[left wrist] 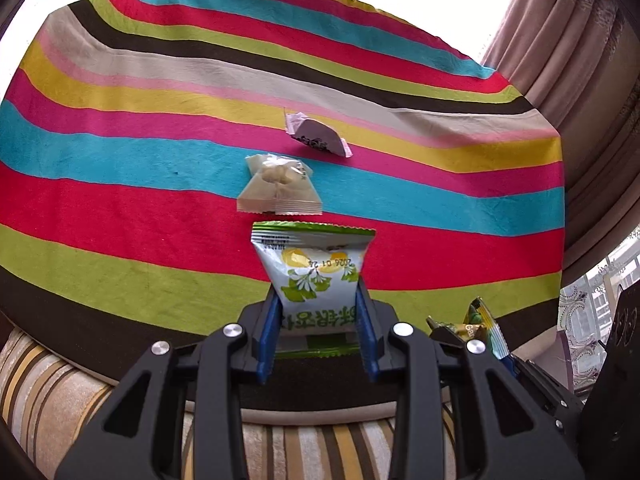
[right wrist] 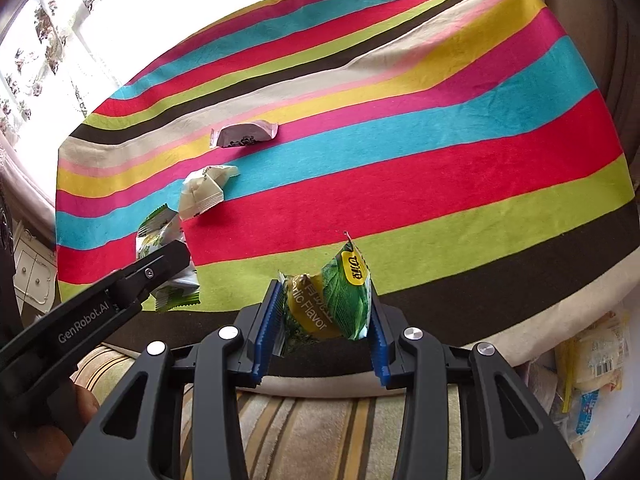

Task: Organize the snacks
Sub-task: 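Carry both bags to the box and open both grippers to drop them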

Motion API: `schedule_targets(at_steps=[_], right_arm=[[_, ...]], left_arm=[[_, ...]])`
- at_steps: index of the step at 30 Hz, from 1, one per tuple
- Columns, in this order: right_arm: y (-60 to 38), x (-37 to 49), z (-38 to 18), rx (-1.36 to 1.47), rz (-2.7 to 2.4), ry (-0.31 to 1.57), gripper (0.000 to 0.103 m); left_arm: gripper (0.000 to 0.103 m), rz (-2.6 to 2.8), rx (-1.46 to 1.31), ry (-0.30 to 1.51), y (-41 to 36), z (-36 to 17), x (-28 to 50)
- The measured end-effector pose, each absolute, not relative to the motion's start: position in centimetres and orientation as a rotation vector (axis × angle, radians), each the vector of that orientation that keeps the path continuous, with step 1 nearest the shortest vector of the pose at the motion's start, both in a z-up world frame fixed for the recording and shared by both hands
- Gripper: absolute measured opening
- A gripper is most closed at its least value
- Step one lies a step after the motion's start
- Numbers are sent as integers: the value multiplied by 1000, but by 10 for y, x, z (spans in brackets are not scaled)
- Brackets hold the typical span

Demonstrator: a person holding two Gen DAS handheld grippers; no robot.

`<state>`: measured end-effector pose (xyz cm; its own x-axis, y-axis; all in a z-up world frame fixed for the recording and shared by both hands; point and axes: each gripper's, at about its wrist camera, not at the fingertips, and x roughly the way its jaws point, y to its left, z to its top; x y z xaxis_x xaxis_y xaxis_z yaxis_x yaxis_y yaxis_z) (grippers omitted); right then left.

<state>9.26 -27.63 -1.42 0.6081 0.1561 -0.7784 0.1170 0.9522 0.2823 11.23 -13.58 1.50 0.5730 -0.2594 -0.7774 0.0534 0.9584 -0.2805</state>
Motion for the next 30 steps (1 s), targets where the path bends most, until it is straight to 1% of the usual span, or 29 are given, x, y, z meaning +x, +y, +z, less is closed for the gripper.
schedule_targets(at_steps=[19,30], right_arm=[[-362,31,-9,448,-80,878,39],[-431,-20,-29,487,-245,895,39]], left_arm=[[34,-348,-116,944,-214,25,84],[34,-468,-59,959,-266,26,63]])
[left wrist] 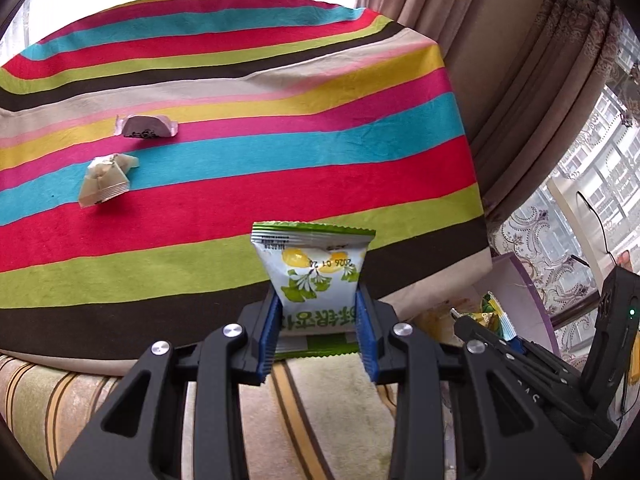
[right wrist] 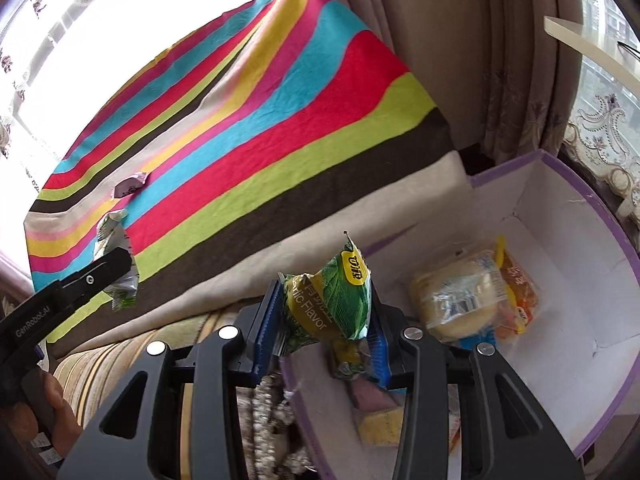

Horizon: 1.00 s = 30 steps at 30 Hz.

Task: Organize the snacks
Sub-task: 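Carry both bags to the box and open both grippers to drop them, then move both open grippers back over the last two snacks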

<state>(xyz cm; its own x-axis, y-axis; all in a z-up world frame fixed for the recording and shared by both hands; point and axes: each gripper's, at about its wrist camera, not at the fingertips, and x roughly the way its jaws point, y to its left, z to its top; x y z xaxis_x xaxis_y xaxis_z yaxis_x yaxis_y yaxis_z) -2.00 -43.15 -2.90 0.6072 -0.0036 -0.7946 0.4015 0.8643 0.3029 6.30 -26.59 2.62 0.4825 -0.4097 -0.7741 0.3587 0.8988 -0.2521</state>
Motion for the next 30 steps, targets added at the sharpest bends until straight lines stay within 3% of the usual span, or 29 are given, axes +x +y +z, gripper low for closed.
schedule_targets(at_steps=[19,21,22,24,25,30], right_arm=[[-477,-65,-39,465,-438,908,43],[-479,-67,-38,458,-456,908,49],[-480,-68,-37,452,-462,905,56],[-481,-69,-35,443,-473,895,69],[-481,-70,-34,439,-475,890,74],[-479,-69,-33,436,-471,891,78]], left_arm=[[34,-705,30,1013,-338,18,27],[36,-760,27,1024,-343,18,24],[37,-778,30,1026,-345,17,23],[55,-782,39,1018,-346,17,20],[55,-784,36,1016,-345,17,20],[58,-767,11,1028,-342,15,22]])
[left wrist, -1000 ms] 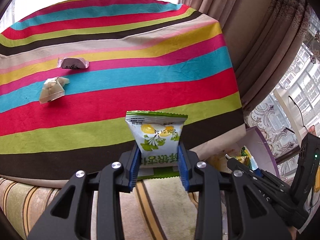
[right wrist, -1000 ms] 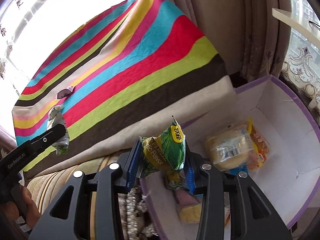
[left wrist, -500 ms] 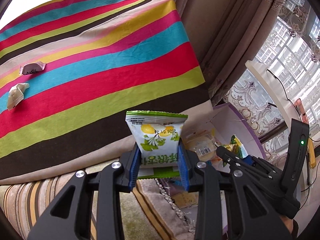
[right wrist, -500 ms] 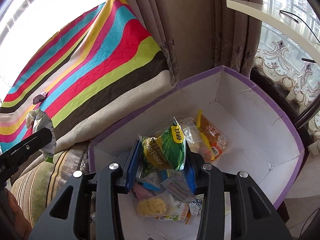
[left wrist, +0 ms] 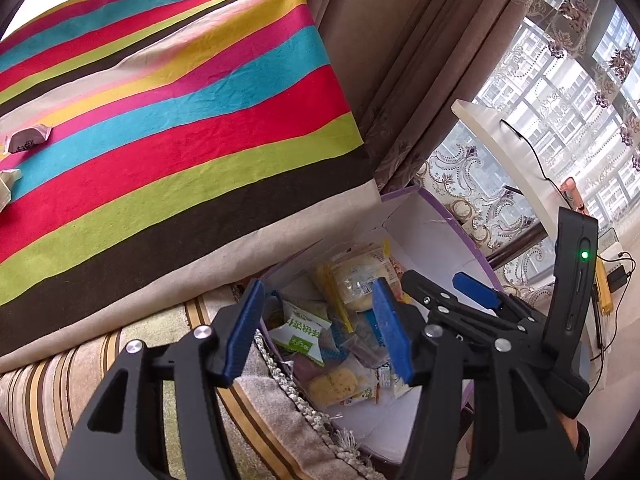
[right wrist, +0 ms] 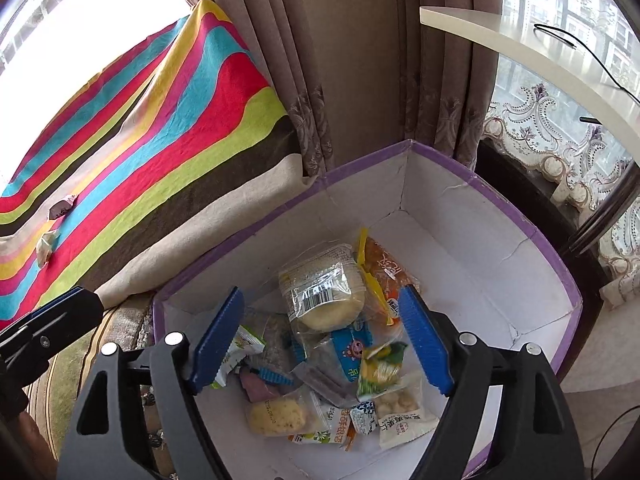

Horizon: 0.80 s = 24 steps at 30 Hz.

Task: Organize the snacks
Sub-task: 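Move both open grippers back over the last two snacks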

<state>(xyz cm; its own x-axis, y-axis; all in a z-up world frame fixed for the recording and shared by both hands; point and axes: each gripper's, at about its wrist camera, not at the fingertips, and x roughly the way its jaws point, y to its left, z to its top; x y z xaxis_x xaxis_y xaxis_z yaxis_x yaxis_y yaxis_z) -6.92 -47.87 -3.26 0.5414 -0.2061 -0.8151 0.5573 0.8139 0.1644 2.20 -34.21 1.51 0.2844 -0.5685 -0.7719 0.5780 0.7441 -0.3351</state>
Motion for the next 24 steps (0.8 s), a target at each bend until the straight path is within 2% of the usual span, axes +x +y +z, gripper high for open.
schedule_targets(at_steps=[9,24], right_arm=[[-471,-64,-26,408,-472,894,80],[-444,-45,-19,357,-404,918,82]], left_arm=[[63,-736,-9,1002,-332,20,24],[65,-621,-52,974,-297,25,42]])
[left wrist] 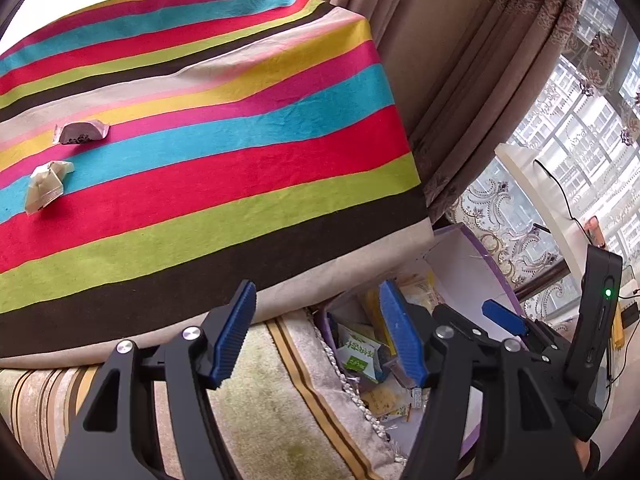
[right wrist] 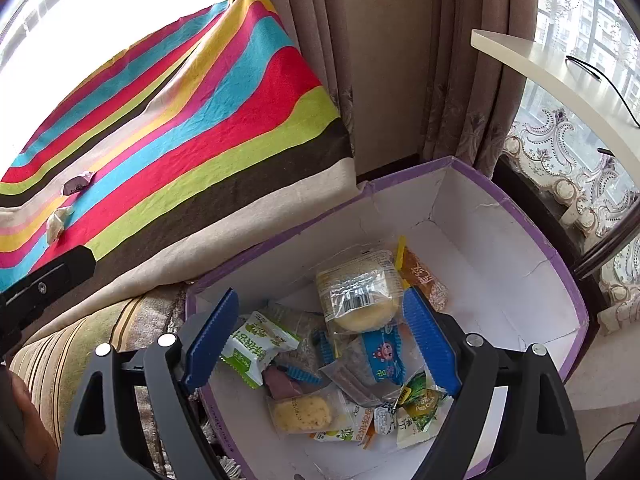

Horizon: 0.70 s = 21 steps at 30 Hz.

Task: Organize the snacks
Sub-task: 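Move both open grippers back over the last two snacks, then grasp the white wrapped cake with the left gripper while the right grasps the pink wrapped bar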

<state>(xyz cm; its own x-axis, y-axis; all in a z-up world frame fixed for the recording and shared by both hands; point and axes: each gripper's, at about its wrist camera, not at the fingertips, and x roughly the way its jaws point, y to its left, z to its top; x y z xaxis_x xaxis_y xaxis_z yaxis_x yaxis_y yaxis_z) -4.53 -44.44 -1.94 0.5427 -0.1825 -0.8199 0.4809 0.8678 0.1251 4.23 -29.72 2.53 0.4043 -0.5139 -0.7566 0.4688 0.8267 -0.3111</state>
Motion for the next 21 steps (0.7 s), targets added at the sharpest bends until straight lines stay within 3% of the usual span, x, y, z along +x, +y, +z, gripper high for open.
schedule_targets(at_steps=[15,21], right_arm=[[-404,-11,-15,320,-291,943,87],[-390,8,-11,300,-262,942,87]], left_arm=[[65,-289,-272,963,-167,21,118],[70,-160,-310,947,-116,18,156]])
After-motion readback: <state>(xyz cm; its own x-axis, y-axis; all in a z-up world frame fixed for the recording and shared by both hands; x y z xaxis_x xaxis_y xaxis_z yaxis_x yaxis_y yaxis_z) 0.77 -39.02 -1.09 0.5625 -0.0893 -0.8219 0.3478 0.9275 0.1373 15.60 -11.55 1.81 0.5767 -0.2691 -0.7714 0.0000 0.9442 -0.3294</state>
